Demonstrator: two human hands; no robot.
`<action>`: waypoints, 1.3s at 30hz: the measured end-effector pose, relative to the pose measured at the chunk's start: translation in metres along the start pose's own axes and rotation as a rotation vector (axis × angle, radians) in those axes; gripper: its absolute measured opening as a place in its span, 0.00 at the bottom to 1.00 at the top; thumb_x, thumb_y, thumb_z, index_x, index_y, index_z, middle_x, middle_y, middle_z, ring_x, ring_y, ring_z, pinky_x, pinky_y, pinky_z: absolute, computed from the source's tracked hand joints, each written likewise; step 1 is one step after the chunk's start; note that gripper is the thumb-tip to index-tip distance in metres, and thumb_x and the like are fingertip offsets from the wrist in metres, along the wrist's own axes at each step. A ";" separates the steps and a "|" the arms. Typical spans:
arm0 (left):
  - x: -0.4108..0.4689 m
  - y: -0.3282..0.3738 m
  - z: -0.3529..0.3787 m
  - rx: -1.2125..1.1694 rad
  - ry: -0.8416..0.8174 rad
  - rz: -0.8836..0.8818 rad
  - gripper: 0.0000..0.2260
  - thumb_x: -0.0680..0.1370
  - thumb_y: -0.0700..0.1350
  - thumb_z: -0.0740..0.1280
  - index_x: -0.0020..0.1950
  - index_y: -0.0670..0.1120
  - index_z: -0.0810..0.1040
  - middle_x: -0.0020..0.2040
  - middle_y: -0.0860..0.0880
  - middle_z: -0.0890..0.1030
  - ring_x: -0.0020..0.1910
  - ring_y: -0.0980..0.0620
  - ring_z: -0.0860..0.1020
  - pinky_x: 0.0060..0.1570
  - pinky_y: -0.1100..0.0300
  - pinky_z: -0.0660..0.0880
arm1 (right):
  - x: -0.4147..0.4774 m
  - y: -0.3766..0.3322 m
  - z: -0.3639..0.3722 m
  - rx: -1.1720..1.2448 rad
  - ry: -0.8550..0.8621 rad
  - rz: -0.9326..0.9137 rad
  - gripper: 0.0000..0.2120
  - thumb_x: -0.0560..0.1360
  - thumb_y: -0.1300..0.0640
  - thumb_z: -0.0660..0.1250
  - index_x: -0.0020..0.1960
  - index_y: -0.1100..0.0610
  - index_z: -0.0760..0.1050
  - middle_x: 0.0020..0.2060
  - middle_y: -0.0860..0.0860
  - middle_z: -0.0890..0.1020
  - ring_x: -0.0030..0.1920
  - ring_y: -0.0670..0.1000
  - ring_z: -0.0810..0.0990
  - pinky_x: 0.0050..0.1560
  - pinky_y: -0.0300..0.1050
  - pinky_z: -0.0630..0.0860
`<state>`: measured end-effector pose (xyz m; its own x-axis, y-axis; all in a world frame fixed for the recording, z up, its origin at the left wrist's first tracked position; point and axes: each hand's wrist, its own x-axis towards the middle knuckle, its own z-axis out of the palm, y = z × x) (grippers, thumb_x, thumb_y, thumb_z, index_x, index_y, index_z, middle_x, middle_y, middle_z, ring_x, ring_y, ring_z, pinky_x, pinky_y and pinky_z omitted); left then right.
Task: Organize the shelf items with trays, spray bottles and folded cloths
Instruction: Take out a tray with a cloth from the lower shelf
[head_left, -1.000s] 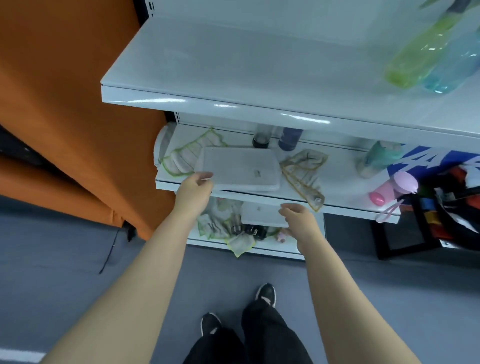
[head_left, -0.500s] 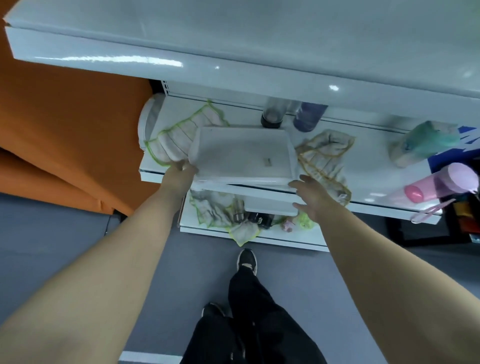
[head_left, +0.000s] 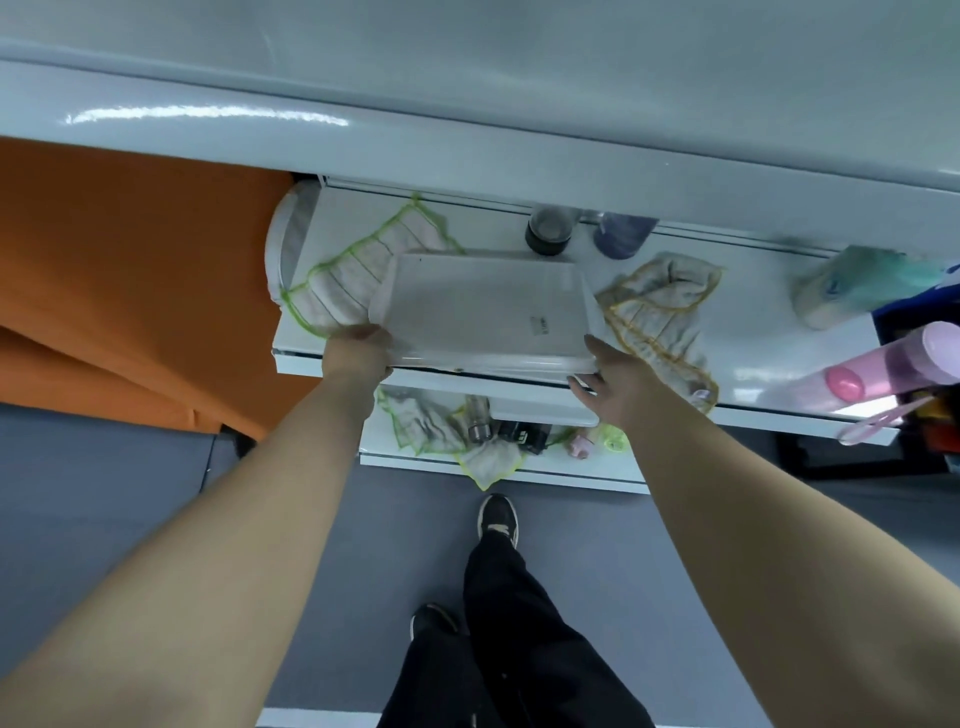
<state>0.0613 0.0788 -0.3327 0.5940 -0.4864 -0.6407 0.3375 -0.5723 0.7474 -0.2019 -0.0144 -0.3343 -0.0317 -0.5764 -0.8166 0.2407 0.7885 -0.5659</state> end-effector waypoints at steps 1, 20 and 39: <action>0.000 0.003 0.000 0.012 0.013 0.012 0.07 0.79 0.38 0.64 0.50 0.46 0.81 0.40 0.47 0.78 0.41 0.46 0.77 0.52 0.51 0.81 | -0.001 -0.001 0.003 0.052 -0.045 0.002 0.07 0.77 0.62 0.70 0.54 0.62 0.76 0.57 0.59 0.80 0.54 0.56 0.80 0.56 0.50 0.79; -0.070 0.009 -0.054 1.151 0.074 0.982 0.23 0.72 0.37 0.68 0.68 0.42 0.77 0.62 0.40 0.79 0.61 0.35 0.75 0.58 0.45 0.74 | -0.093 -0.027 0.077 -0.022 -0.278 -0.128 0.04 0.78 0.66 0.67 0.49 0.63 0.72 0.45 0.61 0.81 0.44 0.59 0.82 0.37 0.57 0.84; -0.124 -0.050 -0.141 0.360 0.351 0.304 0.15 0.82 0.47 0.61 0.37 0.45 0.67 0.31 0.49 0.69 0.30 0.48 0.65 0.30 0.55 0.61 | -0.087 0.017 0.155 -0.614 -0.277 -0.235 0.14 0.80 0.55 0.63 0.62 0.60 0.77 0.48 0.50 0.79 0.44 0.51 0.78 0.48 0.46 0.75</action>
<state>0.0737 0.2604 -0.2655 0.8522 -0.4513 -0.2648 -0.1184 -0.6592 0.7426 -0.0447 0.0156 -0.2553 0.2518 -0.7150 -0.6522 -0.3350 0.5678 -0.7519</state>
